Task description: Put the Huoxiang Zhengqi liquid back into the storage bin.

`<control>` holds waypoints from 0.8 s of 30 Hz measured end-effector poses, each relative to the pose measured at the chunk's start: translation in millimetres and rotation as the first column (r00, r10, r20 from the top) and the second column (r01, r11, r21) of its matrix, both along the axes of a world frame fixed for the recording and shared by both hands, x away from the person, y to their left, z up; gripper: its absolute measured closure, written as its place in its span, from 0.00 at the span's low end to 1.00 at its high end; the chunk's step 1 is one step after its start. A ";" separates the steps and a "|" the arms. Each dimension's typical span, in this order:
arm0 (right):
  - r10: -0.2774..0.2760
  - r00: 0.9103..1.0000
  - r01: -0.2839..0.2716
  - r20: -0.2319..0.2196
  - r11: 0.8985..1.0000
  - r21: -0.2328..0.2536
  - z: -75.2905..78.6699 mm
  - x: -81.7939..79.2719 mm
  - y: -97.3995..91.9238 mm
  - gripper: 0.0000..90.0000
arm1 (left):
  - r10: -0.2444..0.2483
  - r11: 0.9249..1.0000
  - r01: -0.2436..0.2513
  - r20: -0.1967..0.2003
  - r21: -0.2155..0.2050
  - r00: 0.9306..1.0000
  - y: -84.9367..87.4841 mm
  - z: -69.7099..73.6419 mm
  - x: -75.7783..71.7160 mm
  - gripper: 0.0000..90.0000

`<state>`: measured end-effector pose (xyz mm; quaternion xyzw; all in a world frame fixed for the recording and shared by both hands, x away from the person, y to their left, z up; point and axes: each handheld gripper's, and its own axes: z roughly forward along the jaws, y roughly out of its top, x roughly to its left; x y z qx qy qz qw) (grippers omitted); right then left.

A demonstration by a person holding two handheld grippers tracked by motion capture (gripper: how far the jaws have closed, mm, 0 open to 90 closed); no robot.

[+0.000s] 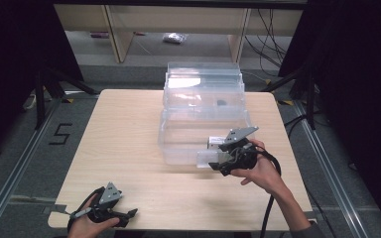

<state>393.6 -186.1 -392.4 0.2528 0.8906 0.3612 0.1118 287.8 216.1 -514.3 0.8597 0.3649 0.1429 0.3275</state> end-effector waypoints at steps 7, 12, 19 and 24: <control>-0.003 1.000 0.003 -0.010 1.000 -0.004 -2.7 -7.6 2.9 0.31 | -0.005 1.000 0.005 -0.001 0.002 1.000 0.2 0.4 0.2 0.17; -0.002 1.000 0.002 -0.003 1.000 -0.010 -5.2 -9.8 3.5 0.31 | -0.003 1.000 0.003 0.004 -0.002 1.000 0.4 0.6 0.1 0.17; 0.003 1.000 -0.003 0.007 1.000 0.004 -8.3 -12.9 5.0 0.31 | 0.019 1.000 -0.019 0.011 -0.022 1.000 -1.2 -0.3 -0.2 0.17; 0.007 1.000 -0.007 0.003 1.000 0.013 -13.4 -16.5 7.5 0.30 | -0.002 1.000 0.002 0.005 -0.002 1.000 0.8 1.3 0.0 0.17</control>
